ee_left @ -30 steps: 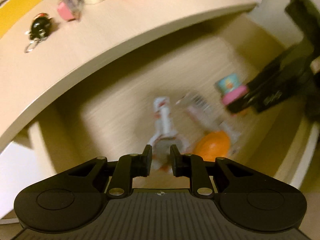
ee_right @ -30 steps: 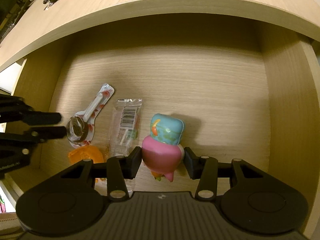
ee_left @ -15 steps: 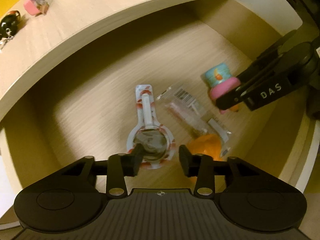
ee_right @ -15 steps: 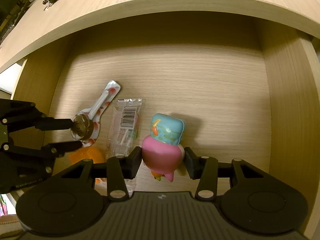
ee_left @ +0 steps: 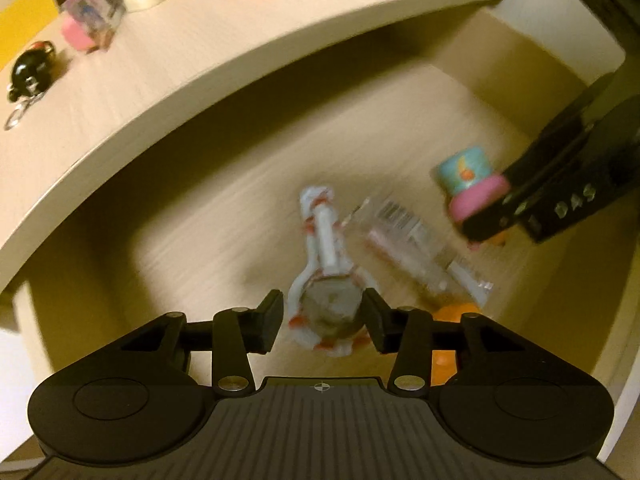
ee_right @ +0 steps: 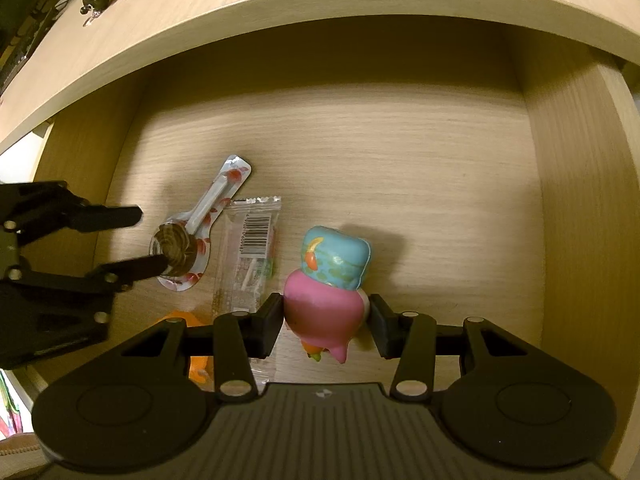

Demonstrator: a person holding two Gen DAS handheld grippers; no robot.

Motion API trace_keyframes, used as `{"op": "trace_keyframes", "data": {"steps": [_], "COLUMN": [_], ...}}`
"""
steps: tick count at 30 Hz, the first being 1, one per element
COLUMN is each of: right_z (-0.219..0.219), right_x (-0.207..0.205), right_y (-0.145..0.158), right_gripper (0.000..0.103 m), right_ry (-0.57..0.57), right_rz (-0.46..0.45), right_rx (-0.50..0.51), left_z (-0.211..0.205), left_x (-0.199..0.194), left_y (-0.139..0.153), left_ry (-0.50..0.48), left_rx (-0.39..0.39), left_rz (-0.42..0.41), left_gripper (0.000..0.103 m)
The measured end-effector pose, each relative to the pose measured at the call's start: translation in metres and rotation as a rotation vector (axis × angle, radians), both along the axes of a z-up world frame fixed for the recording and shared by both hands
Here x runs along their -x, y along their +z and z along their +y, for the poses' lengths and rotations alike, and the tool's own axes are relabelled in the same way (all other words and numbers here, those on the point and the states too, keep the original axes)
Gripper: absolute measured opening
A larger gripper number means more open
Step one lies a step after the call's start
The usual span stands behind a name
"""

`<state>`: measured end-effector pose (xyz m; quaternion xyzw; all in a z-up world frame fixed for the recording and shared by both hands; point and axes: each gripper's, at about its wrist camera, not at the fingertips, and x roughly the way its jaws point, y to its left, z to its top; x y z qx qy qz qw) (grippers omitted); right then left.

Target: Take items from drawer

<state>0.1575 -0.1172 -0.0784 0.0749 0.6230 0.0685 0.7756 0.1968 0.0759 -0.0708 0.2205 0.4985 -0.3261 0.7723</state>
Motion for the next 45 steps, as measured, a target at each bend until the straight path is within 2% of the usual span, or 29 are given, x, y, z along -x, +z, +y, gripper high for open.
{"op": "trace_keyframes", "data": {"steps": [7, 15, 23, 28, 30, 33, 35, 38, 41, 43, 45], "right_z": [0.000, 0.002, 0.003, 0.005, 0.010, 0.018, 0.020, 0.019, 0.014, 0.010, 0.003], "right_x": [-0.001, -0.001, -0.002, -0.001, 0.000, 0.003, 0.004, 0.009, 0.016, 0.021, 0.023], "right_y": [0.000, 0.001, 0.001, 0.001, 0.001, 0.003, 0.004, 0.011, 0.028, 0.048, 0.073], "right_gripper": [0.046, 0.046, 0.046, 0.046, 0.045, 0.044, 0.044, 0.044, 0.043, 0.043, 0.043], "right_ry": [-0.015, -0.013, -0.025, -0.035, -0.025, 0.002, 0.015, -0.002, -0.039, -0.064, -0.093], "right_rz": [-0.004, -0.006, -0.006, -0.017, -0.026, -0.041, -0.048, -0.062, -0.088, -0.127, -0.182], "right_rx": [-0.007, 0.001, -0.004, -0.002, 0.016, 0.050, 0.058, 0.080, 0.061, 0.043, 0.023], "left_z": [-0.004, -0.003, -0.012, -0.008, -0.006, -0.001, -0.003, 0.000, 0.007, 0.010, 0.015], "left_x": [-0.012, -0.005, -0.004, -0.010, -0.013, -0.023, -0.024, -0.015, -0.005, 0.006, 0.018], "left_y": [-0.004, 0.005, -0.010, -0.010, -0.010, -0.009, -0.008, 0.007, 0.031, 0.053, 0.082], "left_ry": [0.028, 0.013, 0.013, 0.026, 0.036, 0.107, 0.098, 0.046, -0.006, -0.062, -0.096], "left_rx": [0.056, 0.075, -0.006, 0.030, 0.045, 0.073, 0.072, 0.095, 0.142, 0.163, 0.225], "left_rz": [0.051, 0.083, 0.090, 0.100, 0.121, 0.172, 0.177, 0.118, 0.091, 0.064, 0.026], "left_gripper": [0.050, 0.048, 0.052, 0.051, 0.050, 0.050, 0.049, 0.049, 0.049, 0.049, 0.049]}}
